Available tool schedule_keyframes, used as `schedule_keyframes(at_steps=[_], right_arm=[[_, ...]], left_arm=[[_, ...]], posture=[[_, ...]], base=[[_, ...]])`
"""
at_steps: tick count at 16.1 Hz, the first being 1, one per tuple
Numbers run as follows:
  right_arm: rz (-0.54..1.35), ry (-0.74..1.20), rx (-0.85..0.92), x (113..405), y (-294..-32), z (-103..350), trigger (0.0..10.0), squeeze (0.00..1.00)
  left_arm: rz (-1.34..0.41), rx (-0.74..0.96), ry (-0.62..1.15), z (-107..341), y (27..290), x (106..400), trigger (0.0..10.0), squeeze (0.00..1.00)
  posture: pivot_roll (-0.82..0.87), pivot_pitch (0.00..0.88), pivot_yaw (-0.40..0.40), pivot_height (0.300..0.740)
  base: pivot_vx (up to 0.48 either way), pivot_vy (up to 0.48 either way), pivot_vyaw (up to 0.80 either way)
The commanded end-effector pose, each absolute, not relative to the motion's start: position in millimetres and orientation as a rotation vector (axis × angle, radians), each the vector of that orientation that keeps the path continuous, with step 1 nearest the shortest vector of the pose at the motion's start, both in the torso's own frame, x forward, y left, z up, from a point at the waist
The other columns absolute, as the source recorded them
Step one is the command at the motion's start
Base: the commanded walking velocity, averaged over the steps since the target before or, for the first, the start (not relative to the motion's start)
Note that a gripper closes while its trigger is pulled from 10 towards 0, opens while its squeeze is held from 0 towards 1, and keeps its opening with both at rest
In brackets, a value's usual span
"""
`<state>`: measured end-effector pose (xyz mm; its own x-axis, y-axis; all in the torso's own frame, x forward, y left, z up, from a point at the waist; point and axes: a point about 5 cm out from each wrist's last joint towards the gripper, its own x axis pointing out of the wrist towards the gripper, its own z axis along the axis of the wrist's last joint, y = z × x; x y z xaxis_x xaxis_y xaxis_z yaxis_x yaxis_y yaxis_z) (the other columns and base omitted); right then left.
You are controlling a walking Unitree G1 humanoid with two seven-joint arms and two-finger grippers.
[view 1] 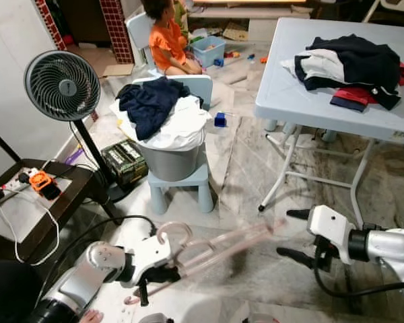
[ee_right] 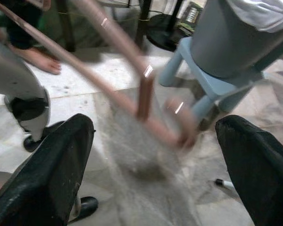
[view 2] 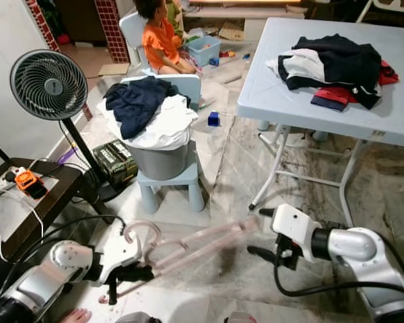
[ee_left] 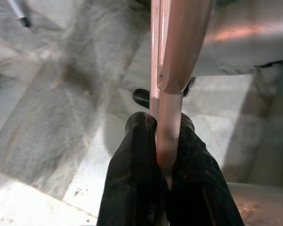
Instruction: Hang hanger
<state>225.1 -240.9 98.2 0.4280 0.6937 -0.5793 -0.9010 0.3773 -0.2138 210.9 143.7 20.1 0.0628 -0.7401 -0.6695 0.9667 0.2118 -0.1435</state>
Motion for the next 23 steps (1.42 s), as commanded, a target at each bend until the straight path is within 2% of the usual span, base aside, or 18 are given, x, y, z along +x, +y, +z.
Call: schedule_keyframes(at_steps=[1,9,12,13,14,15,18,23], right_arm=[[1.159,0.435,-0.533,225.0,-232.7,107.1,10.0,0.0],[1.335,0.449,-0.538,216.4,-203.0,116.8,10.0,0.0],[1.348,0.508,-0.646,218.7,-189.4,100.0,10.0,0.0],[1.358,0.52,-0.635,217.9,-182.8,95.1,7.8,0.0],[1.36,0.534,-0.65,217.3,-178.8,89.8,2.2,0.0],[1.361,0.545,-0.663,216.9,-177.0,86.7,0.0,0.0],[1.397,0.626,-0.779,211.9,-178.7,76.2,0.0,0.0],[1.396,0.648,-0.83,215.1,-176.8,77.5,0.0,0.0]], left_arm=[[-1.371,0.441,0.751,18.7,150.9,210.8,10.0,0.0],[-1.421,0.518,0.751,13.0,143.0,221.1,10.0,0.0],[-1.449,0.553,0.73,9.8,128.4,225.6,10.0,0.0],[-1.454,0.559,0.724,8.9,123.5,227.7,10.0,0.0],[-1.457,0.561,0.716,8.7,119.3,229.9,10.0,0.0],[-1.459,0.563,0.711,8.7,116.7,231.4,10.0,0.0],[-1.484,0.585,0.695,8.0,109.0,233.2,10.0,0.0],[-1.492,0.596,0.698,5.5,106.4,232.7,10.0,0.0]], posture=[[-0.07,0.0,0.069,0.74],[-0.07,0.0,0.087,0.74],[-0.08,0.0,0.091,0.74],[-0.08,0.0,0.093,0.74],[-0.08,0.0,0.093,0.74],[-0.08,0.0,0.093,0.74],[-0.09,0.0,0.101,0.74],[-0.09,0.0,0.102,0.74]], base=[[0.0,0.0,0.0],[0.0,0.0,0.0],[0.0,0.0,0.0],[0.0,0.0,0.0],[0.0,0.0,0.0],[0.0,0.0,0.0],[0.0,0.0,0.0],[0.0,0.0,0.0]])
